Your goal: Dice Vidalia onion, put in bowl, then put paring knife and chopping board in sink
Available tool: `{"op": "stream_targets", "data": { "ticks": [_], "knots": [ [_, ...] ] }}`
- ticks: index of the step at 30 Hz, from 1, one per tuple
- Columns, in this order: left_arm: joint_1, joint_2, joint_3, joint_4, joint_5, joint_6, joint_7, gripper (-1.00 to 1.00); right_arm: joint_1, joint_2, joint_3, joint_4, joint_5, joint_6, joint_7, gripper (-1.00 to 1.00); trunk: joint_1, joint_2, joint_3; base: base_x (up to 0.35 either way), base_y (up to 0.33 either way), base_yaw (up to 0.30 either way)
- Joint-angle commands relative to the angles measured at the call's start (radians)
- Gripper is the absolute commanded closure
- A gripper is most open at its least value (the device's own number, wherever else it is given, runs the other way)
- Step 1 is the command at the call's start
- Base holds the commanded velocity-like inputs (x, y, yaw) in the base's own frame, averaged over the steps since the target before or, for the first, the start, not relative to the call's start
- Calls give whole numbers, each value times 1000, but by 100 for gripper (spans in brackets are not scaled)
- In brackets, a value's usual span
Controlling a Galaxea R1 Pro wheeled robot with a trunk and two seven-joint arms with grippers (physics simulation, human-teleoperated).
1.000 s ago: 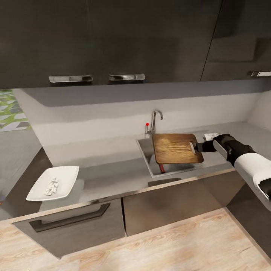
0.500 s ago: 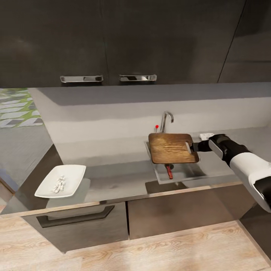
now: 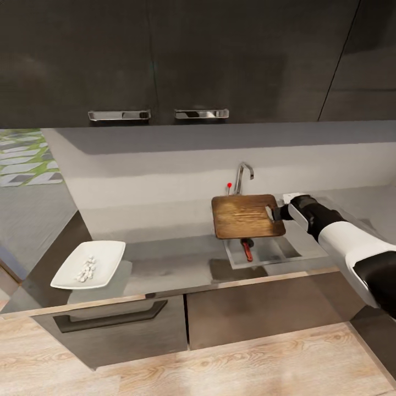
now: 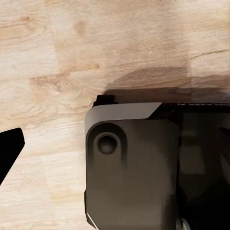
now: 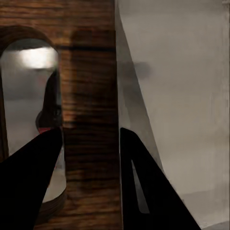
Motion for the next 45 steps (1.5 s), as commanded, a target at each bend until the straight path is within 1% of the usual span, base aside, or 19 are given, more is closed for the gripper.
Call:
{"op": "stream_targets", "data": {
  "ticks": [1, 3, 5, 6, 7, 8, 11, 13, 14, 17, 20, 22, 27, 29, 31, 34, 40, 41, 45],
  "knots": [
    [-2, -1, -9, 4, 9, -7, 2, -100, 0, 2, 14, -1, -23, 6, -37, 100, 1, -2, -2, 0, 0, 0],
    [-2, -1, -9, 4, 9, -7, 2, -100, 0, 3, -1, 1, -26, 8, -80, 100, 1, -2, -2, 0, 0, 0],
    [-2, -1, -9, 4, 9, -6, 2, -100, 0, 1, -62, 5, -51, 16, -101, 100, 1, -2, -2, 0, 0, 0],
    [-2, -1, -9, 5, 9, -5, 2, -100, 0, 1, -125, 8, -69, 36, -130, 100, 1, -2, -2, 0, 0, 0],
    [-2, -1, -9, 5, 9, -4, 3, -100, 0, 2, -214, 9, -84, 79, -222, 100, 1, -2, -2, 0, 0, 0],
    [-2, -1, -9, 5, 9, -3, 4, -100, 0, 3, -241, 7, -89, 91, -294, 100, 1, -2, -2, 0, 0, 0],
    [-2, -1, -9, 5, 9, -3, 4, -100, 0, 11, -264, 2, -95, 99, -442, 100, 1, -2, -2, 0, 0, 0],
    [-2, -2, -9, 5, 9, -2, 4, -100, 0, 44, -266, 0, -93, 98, -533, 100, 1, -2, -2, 0, 0, 0],
    [-2, -2, -9, 5, 9, -2, 4, -100, 0, 74, -269, -4, -93, 96, -601, 100, 1, -2, -2, 0, 0, 0],
    [-2, -2, -9, 5, 9, -2, 4, -100, 0, 95, -288, -31, -96, 89, -723, 100, 1, -2, -2, 0, 0, 0],
    [-2, -2, -9, 5, 9, -2, 4, -100, 0, 101, -399, -41, -98, 85, -756, 100, 1, -2, -2, 0, 0, 0],
    [-2, -2, -9, 5, 10, -2, 4, -100, 0, 103, -520, -43, -99, 85, -766, 100, 1, -2, -2, 0, 0, 0],
    [-2, -3, -9, 5, 10, -2, 4, -100, 0, 114, -748, -44, -100, 77, -845, 100, 1, -2, -2, 0, 0, 0],
    [-2, -4, -9, 5, 10, -2, 4, -100, 0, 149, -827, -44, -100, 2, -906, 100, 1, -2, -2, 0, 0, 0],
    [-2, -4, -9, 5, 10, -2, 4, -100, 0, 185, -860, -44, -102, -91, -960, 100, 1, -2, -2, 0, 0, 0],
    [-2, -4, -9, 5, 10, -1, 4, -100, 0, 235, -879, -44, -103, -173, -1054, 100, 1, -2, -2, 0, 0, 0],
    [-2, -4, -9, 5, 10, -1, 4, -100, 0, 283, -886, -39, -105, -326, -1140, 100, 1, -2, -2, 0, 0, 0],
    [-2, -4, -9, 5, 10, -1, 4, -100, 0, 290, -886, -39, -112, -335, -1151, 100, 1, -2, -2, 0, 0, 0],
    [-2, -4, -9, 5, 10, -1, 4, -100, 0, 315, -886, -39, -203, -356, -1197, 100, 1, -2, -2, 0, 0, 0]
  ]
}}
